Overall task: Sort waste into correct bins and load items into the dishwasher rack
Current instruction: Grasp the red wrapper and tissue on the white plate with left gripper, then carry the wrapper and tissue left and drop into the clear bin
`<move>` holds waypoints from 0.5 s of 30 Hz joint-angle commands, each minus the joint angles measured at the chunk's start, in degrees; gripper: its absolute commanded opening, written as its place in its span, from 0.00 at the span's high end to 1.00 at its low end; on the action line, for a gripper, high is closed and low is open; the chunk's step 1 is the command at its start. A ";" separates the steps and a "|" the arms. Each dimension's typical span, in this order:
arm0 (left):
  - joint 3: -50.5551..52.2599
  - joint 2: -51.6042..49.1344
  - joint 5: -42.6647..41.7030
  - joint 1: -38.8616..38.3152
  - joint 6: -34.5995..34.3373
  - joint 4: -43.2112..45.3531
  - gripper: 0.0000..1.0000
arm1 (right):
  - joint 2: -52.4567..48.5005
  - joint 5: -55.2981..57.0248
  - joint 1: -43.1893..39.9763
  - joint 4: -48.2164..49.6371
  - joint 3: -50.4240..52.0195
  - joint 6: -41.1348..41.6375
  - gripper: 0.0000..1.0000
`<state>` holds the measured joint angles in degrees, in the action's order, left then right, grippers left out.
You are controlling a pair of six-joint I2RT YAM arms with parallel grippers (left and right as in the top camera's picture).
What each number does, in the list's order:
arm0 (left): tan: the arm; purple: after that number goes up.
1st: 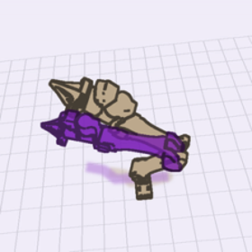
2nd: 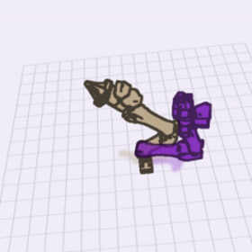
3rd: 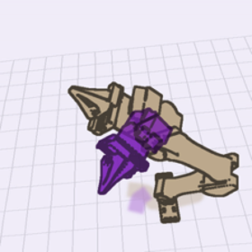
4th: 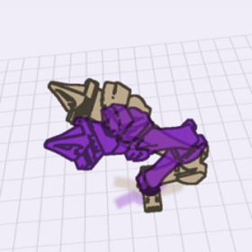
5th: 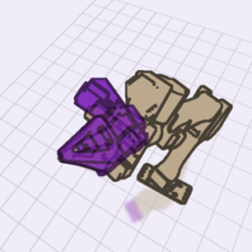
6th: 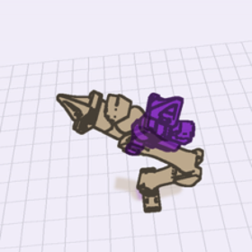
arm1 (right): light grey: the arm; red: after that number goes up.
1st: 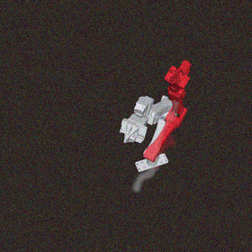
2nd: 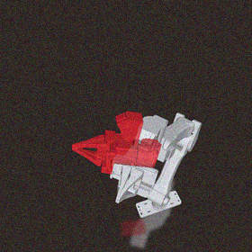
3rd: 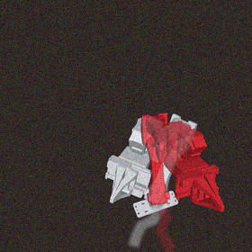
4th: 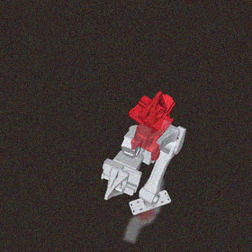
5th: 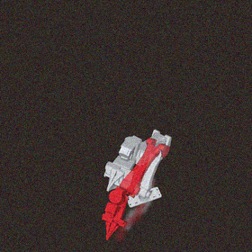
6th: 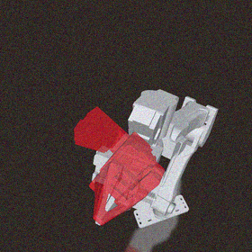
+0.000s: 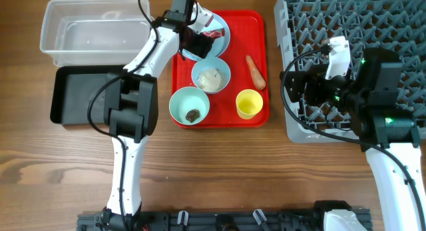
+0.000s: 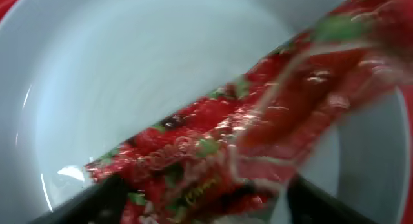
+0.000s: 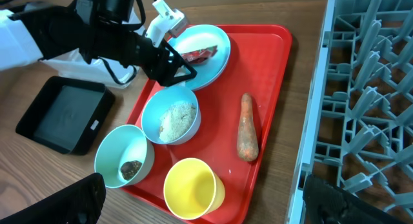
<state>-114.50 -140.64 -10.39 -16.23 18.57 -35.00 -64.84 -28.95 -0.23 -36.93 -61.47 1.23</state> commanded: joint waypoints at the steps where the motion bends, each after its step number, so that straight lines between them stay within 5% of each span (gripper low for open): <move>1: -1.01 -2.51 0.00 -0.04 0.74 -0.09 0.62 | -0.33 -0.87 0.37 -0.13 -1.18 0.33 0.00; 5: -1.03 -2.51 0.00 -0.04 0.72 0.52 0.96 | -0.33 -0.85 0.37 -0.07 -1.18 0.31 0.00; 15: -1.05 1.36 0.02 0.24 -7.39 3.41 0.96 | -0.33 -0.70 0.37 -0.02 -1.18 0.44 0.00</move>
<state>-114.93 -141.12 -10.31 -16.21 16.97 -32.64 -64.84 -28.95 -0.23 -36.93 -61.47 1.23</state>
